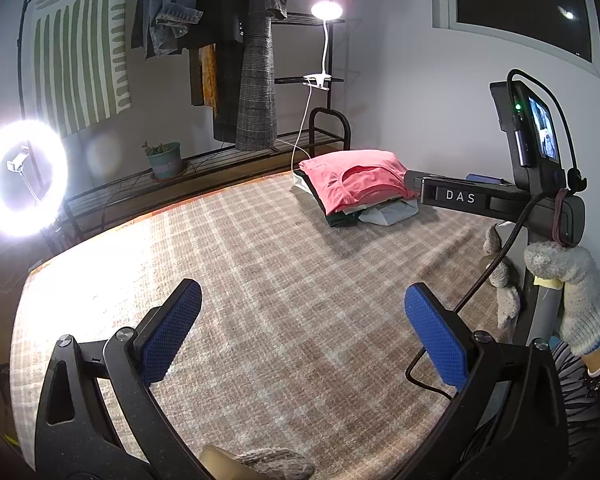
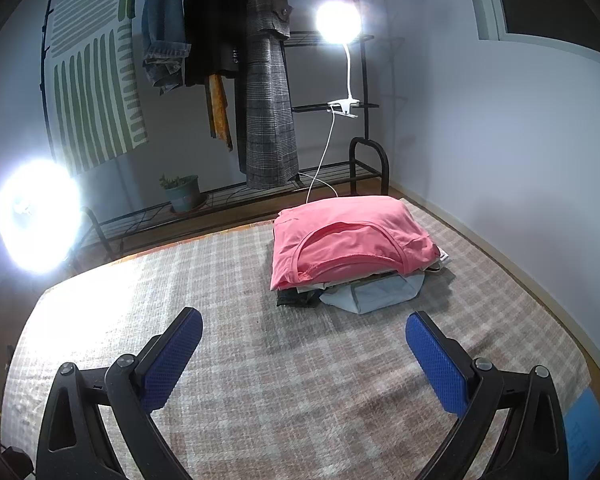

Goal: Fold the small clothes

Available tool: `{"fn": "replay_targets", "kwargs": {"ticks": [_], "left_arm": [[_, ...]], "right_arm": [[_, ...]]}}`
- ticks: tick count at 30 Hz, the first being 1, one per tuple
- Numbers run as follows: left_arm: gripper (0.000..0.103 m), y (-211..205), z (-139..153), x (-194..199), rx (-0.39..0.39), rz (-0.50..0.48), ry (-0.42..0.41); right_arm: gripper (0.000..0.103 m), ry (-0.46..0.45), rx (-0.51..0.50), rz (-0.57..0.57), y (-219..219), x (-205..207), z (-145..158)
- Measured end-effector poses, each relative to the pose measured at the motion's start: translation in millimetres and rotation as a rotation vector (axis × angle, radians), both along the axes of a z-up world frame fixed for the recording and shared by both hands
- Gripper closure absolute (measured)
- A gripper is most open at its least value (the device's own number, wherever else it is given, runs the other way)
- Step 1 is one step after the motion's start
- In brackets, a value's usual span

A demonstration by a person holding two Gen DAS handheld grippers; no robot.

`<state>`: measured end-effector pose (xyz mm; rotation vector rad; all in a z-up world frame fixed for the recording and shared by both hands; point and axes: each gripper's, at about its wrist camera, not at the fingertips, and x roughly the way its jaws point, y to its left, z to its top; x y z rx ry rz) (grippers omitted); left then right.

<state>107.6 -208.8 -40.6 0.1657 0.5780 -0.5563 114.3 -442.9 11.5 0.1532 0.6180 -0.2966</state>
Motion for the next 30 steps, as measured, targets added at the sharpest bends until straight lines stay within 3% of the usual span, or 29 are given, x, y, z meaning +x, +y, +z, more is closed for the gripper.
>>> {"fn": "replay_targets", "kwargs": {"ticks": [30], "left_arm": [[0.0,0.7,0.8,-2.9,-0.009,-0.004,0.001]], "right_arm": [[0.0,0.002,0.023,-0.012,4.6,-5.0,-2.2]]}}
